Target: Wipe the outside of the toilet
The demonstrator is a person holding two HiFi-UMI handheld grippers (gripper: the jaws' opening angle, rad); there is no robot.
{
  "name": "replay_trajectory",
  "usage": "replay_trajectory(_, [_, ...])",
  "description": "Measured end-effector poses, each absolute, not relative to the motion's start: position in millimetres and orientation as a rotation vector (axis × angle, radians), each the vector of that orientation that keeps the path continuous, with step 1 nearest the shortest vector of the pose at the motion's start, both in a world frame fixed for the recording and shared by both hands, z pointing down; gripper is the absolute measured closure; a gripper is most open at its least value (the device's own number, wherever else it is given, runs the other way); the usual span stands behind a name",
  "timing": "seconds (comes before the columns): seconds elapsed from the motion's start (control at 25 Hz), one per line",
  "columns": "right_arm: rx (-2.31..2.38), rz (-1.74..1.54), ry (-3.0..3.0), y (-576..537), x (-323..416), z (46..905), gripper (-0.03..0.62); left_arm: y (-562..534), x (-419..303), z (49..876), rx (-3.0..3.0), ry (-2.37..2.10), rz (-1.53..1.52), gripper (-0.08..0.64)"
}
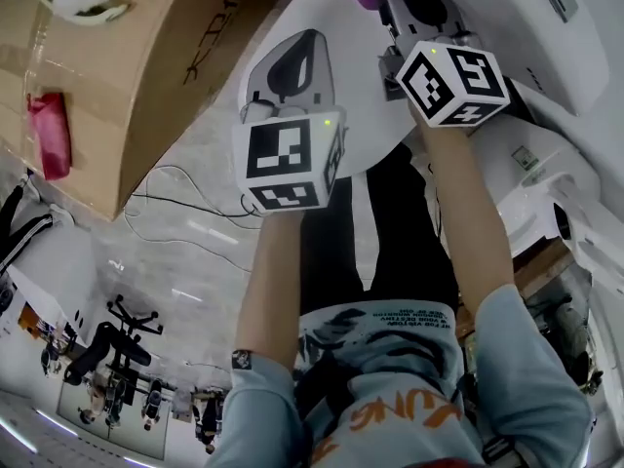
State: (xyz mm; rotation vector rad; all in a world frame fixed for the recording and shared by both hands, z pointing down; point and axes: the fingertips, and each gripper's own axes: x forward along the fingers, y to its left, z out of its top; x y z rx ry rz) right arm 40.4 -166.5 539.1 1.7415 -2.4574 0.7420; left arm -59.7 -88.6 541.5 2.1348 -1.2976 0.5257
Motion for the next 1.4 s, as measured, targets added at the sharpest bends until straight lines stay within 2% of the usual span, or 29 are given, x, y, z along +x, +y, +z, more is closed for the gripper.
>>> replay_trajectory(0.52, [1.915, 0.810, -2.295, -206, 33, 561, 0.526, -92, -56, 549, 2.179, -1.203, 0.591, 0.535])
replay_trajectory(1.4, [2.041, 0.848, -2.146, -146, 93, 574, 0.525, -70, -12, 544, 2.306, -1.031, 0.600, 0.535])
